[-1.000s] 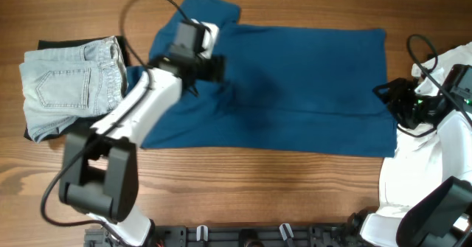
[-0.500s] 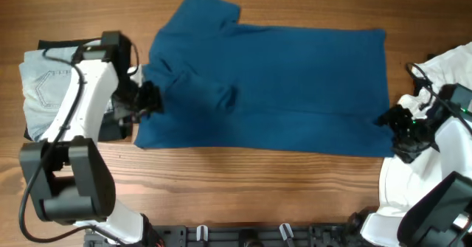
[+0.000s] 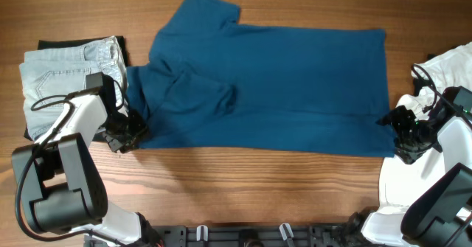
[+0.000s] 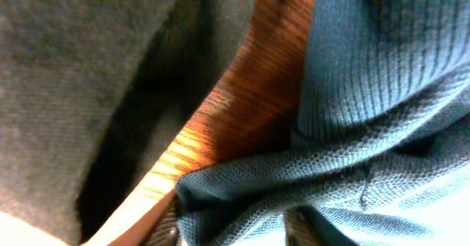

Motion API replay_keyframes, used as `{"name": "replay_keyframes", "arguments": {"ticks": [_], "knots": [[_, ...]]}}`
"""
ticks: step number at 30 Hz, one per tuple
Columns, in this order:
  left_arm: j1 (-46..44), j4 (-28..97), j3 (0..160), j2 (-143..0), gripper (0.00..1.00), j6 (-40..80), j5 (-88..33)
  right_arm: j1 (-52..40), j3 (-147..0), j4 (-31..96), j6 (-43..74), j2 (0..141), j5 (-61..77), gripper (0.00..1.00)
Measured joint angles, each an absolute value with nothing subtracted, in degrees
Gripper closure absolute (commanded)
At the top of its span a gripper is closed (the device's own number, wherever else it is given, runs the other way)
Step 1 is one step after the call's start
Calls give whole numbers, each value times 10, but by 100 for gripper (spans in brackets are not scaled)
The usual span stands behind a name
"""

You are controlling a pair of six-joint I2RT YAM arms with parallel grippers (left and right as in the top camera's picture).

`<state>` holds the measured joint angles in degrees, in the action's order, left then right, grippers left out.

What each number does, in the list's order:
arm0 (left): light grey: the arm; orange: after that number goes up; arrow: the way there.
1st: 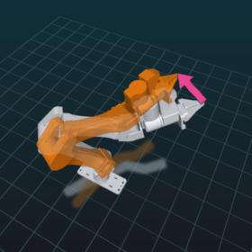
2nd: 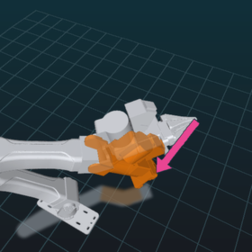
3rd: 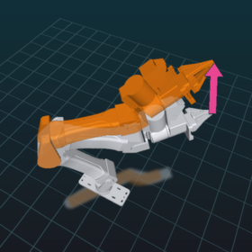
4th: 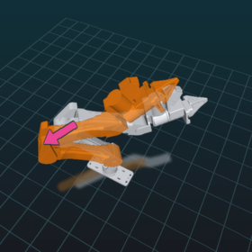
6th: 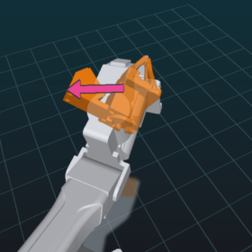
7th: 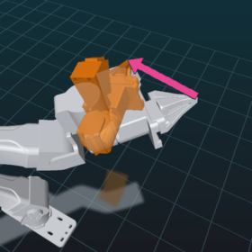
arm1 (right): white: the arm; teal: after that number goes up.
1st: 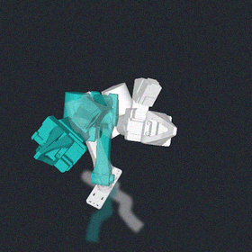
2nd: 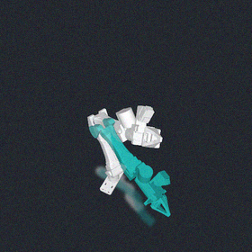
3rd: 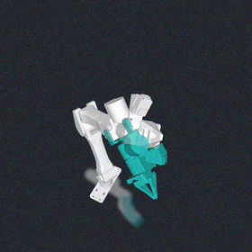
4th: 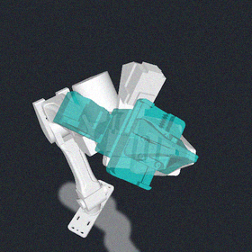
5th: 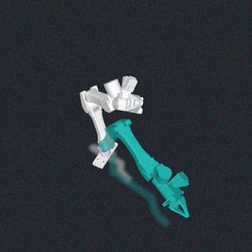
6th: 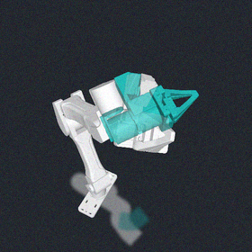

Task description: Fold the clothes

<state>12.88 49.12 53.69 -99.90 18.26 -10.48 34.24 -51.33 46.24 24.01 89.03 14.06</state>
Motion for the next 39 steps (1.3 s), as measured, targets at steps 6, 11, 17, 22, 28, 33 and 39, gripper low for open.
{"name": "replay_keyframes", "arguments": {"ticks": [6,11,17,22,28,33,39], "knots": [[147,492,532,-999,96,184,-122,342,-496,474,250,890,135,13],[185,502,529,-998,96,179,-130,342,-436,422,282,891,113,18],[193,506,529,-996,96,175,-130,345,-417,359,294,885,121,96],[194,531,528,-990,96,171,-129,347,-442,475,289,886,129,96],[195,586,528,-940,90,166,-125,349,-498,578,293,836,57,85],[195,613,528,-913,54,158,-110,351,-498,568,290,824,39,31],[196,656,548,-903,51,157,-103,351,-547,537,236,824,96,30]]}}
